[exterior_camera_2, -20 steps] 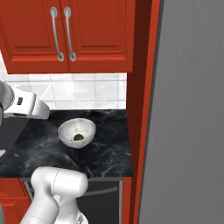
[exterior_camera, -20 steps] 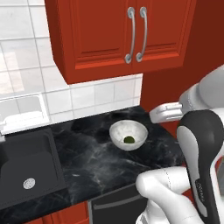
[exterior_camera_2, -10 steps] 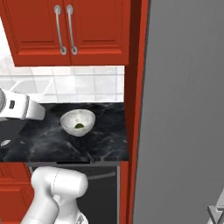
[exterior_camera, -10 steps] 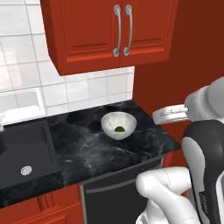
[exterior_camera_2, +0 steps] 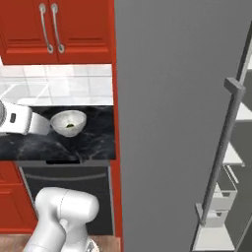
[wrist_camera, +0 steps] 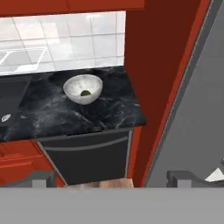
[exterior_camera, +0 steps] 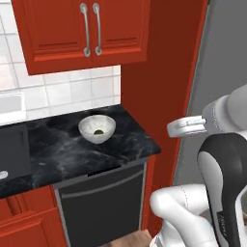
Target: Take the fish, mushroom, and lime from the freezer and place them in the bowl on the counter.
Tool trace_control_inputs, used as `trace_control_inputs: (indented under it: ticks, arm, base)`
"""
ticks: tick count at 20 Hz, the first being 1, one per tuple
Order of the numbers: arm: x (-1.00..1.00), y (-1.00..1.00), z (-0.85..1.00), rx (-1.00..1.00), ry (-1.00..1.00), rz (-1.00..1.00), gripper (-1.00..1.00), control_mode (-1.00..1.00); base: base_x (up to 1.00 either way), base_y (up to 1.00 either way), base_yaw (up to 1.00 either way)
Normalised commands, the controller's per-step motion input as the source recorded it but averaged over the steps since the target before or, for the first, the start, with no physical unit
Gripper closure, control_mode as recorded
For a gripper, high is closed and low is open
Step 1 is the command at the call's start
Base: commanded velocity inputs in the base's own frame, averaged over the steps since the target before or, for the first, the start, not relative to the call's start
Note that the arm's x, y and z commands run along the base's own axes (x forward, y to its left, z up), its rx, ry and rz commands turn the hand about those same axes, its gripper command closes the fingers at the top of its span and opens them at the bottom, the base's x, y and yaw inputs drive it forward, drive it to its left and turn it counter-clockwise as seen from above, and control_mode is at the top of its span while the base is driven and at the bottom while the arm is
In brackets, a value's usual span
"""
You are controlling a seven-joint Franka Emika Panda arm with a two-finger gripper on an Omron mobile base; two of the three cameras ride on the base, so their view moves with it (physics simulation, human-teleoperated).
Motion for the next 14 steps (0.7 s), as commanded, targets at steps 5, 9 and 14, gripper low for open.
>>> trace_control_inputs:
  ticks: [5, 9, 14]
  arm:
    - [0.0, 0.0, 0.0, 0.0, 0.0, 0.0, -1.0, 1.0]
    - [0.0, 0.0, 0.0, 0.0, 0.0, 0.0, -1.0, 1.0]
    - [0.0, 0.0, 0.0, 0.0, 0.0, 0.0, -1.0, 1.0]
  base:
    - [-0.47, -0.9, 0.0]
    - [-0.24, -1.0, -0.01]
    - [-0.12, -1.0, -0.03]
